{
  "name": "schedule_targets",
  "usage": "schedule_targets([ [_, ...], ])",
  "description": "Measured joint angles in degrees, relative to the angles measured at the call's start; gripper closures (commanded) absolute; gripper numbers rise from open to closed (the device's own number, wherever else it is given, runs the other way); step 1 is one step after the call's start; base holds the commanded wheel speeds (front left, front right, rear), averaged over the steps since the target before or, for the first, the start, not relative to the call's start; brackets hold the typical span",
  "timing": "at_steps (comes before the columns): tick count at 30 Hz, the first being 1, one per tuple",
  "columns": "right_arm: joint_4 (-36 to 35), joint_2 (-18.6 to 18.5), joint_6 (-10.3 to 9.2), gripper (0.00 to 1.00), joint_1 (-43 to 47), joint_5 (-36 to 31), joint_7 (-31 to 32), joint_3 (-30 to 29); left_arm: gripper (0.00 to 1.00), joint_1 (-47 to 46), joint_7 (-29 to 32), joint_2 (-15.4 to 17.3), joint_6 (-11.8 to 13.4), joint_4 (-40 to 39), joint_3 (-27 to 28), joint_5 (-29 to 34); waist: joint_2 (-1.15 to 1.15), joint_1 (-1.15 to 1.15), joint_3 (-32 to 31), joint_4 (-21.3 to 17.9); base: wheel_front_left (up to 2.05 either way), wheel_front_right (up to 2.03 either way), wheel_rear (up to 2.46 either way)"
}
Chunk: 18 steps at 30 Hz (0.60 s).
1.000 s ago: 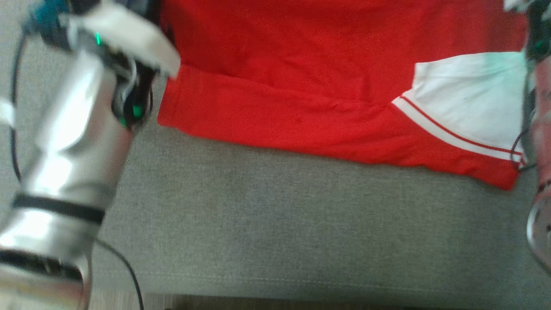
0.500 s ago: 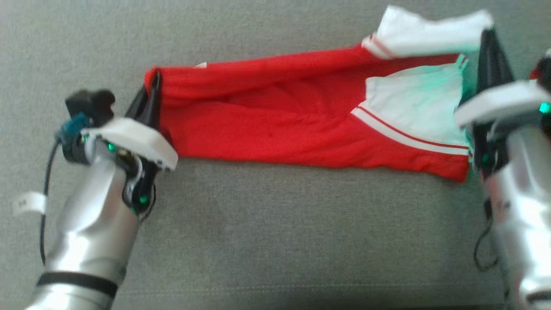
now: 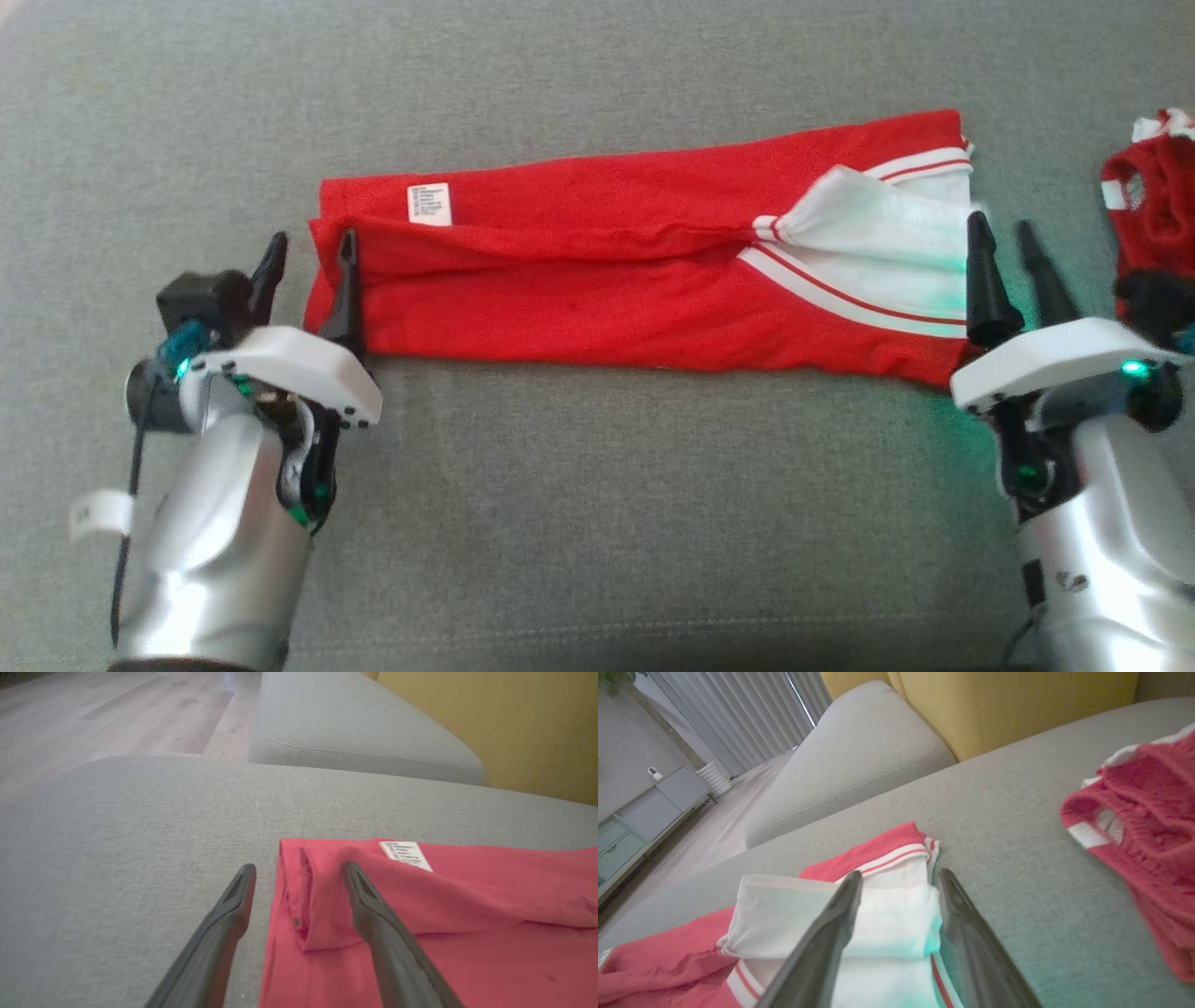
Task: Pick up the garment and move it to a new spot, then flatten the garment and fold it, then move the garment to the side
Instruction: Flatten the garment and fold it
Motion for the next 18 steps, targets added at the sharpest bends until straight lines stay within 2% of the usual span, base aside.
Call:
schedule_targets([
  [4,-0.6,0.1,0.00,0.00,0.0,-1.0,0.0,-3.2,0.00,4.4,0.0,-1.9,2.3,-5.5,3.0,3.4,0.00,0.00,-0.6,0.9,0.00,0.00,0.00],
  [10,3.6,0.5,0.00,0.00,-0.1,-3.9,1.8,-6.3,0.00,11.3,0.0,-5.0,2.3,-12.0,6.1,5.8,0.00,0.00,-1.0,3.4,0.00,0.00,0.00],
  [18,11.0,1.2,0.00,0.00,-0.9,-6.4,3.3,-8.9,0.00,14.8,0.0,-6.0,1.1,-15.1,5.9,7.5,0.00,0.00,-1.0,6.7,0.00,0.00,0.00],
])
